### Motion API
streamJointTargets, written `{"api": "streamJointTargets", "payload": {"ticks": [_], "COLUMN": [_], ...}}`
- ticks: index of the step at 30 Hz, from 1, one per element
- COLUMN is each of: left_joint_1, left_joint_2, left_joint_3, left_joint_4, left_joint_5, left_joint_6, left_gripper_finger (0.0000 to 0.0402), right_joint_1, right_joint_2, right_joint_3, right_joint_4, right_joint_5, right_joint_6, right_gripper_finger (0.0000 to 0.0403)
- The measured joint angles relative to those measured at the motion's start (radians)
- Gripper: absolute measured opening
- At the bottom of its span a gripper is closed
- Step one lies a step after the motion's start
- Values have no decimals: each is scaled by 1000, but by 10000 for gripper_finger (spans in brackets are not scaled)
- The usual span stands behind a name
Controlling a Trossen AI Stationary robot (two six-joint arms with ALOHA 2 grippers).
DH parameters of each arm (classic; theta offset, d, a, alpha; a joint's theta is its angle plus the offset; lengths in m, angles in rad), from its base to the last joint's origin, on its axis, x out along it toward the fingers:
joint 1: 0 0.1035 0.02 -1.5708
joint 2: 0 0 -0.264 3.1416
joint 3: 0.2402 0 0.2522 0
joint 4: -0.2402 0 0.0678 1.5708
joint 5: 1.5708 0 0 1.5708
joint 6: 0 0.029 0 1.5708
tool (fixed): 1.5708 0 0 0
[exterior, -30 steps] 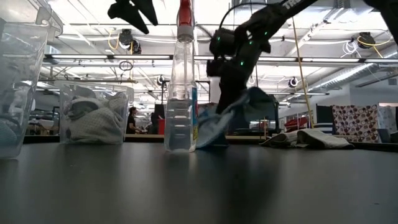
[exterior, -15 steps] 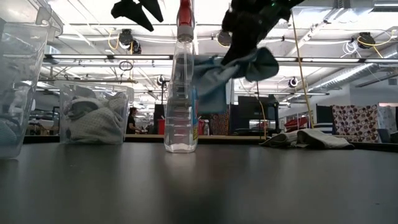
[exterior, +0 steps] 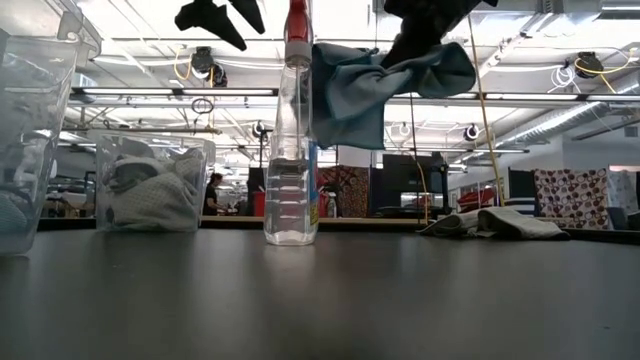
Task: Sort microfiber towel by color & place in baskets
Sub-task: Put the blue towel into the bottom transparent bin
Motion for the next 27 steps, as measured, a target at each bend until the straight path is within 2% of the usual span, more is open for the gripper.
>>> {"api": "streamJointTargets", "payload": {"ticks": [5,12,27], "left_joint_1": [0,0,0], "left_joint_2": [0,0,2], "left_joint_3": [0,0,0], "left_joint_4": [-14,-13,-13], "left_joint_5": [-7,-23,-26], "left_joint_6": [-8,-34,-55], "left_gripper_finger": [238,238,238], "right_joint_1": [0,0,11], "right_joint_2": [-3,-3,-12], "right_joint_3": [0,-3,-4], "right_joint_4": [-53,-71,-77], "right_joint_5": [-24,-120,-185], "right_joint_6": [-19,-20,-19], "right_gripper_finger": [27,26,26]}}
